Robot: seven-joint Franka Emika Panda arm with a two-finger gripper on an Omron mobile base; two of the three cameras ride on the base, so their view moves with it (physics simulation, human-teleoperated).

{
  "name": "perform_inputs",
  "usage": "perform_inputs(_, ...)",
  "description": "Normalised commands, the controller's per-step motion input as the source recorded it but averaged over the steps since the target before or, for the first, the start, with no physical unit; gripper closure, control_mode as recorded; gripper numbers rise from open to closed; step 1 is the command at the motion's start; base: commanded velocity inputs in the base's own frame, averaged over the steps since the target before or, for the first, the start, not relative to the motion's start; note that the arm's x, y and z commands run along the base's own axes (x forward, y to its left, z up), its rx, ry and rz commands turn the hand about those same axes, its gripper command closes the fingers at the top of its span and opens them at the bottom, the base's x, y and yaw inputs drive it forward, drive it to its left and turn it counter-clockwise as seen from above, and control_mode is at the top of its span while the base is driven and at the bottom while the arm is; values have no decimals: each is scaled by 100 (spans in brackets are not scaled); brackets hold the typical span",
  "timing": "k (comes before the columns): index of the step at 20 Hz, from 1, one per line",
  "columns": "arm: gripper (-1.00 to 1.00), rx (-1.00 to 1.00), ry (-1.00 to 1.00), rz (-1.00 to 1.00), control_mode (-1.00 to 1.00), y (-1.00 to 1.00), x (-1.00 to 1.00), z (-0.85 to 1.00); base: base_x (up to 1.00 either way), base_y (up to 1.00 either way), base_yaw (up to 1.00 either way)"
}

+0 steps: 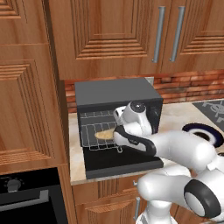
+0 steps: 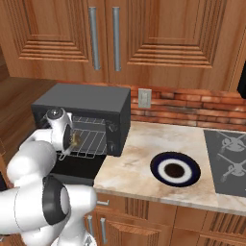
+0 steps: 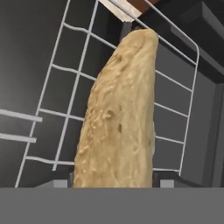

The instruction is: Pull the toaster oven rack outwards. Pick up the baguette from the plate and place it on the toaster oven rack. Close the toaster oven door fully and set the temperature to the lowest setting.

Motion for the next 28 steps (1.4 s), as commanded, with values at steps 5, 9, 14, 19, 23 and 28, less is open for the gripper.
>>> perform_inputs(5, -100, 0, 0, 9, -100, 0, 6, -3, 0, 0, 0)
perform_inputs(9, -100, 0, -3, 8, -100, 0, 0, 0, 0, 0, 0)
perform_inputs(14, -100, 0, -14, 3, -100, 0, 0, 0, 0, 0, 0)
perform_inputs(19, -100, 0, -24, 0, -100, 0, 0, 0, 0, 0, 0)
perform_inputs(23, -100, 0, -28, 1, -100, 0, 0, 0, 0, 0, 0)
perform_inputs(28, -100, 0, -24, 6, -100, -3, 0, 12, 0, 0, 0)
